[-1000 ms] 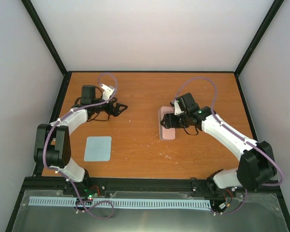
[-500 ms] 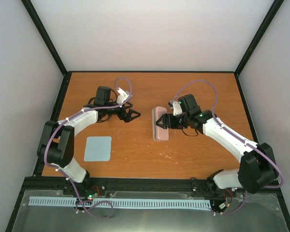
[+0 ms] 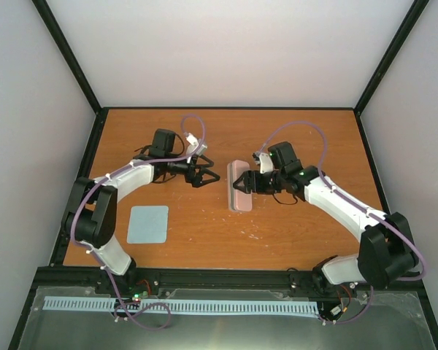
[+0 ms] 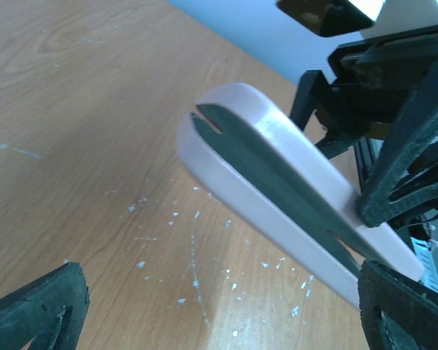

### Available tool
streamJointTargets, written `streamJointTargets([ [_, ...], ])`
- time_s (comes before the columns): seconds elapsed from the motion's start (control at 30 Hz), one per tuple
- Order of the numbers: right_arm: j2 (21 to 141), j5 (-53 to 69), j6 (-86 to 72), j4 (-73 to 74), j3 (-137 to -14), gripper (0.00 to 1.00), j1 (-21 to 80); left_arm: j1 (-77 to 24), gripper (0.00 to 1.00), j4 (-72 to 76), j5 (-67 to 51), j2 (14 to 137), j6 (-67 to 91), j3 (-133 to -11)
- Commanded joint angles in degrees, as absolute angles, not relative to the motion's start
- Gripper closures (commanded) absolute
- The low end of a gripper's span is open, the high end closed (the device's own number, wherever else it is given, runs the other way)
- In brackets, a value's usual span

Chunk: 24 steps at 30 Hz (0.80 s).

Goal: Organize the sunglasses
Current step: Open the sunglasses case.

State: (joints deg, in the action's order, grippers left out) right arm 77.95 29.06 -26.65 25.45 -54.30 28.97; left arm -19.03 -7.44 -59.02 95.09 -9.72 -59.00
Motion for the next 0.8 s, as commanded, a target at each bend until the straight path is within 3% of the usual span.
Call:
streamJointTargets([
  [0.0,79.8,30.64,-26.24,23.89,-57.8,0.64,29.69,-21.75,0.0,-8.15,-62.38,96.53,-9.74,-61.76],
  [0.77,78.01,38.43,-25.66,24.32,-58.55,0.65,32.08,-23.99,0.0,-7.85,-51.62,105.64,-13.14,-65.39],
])
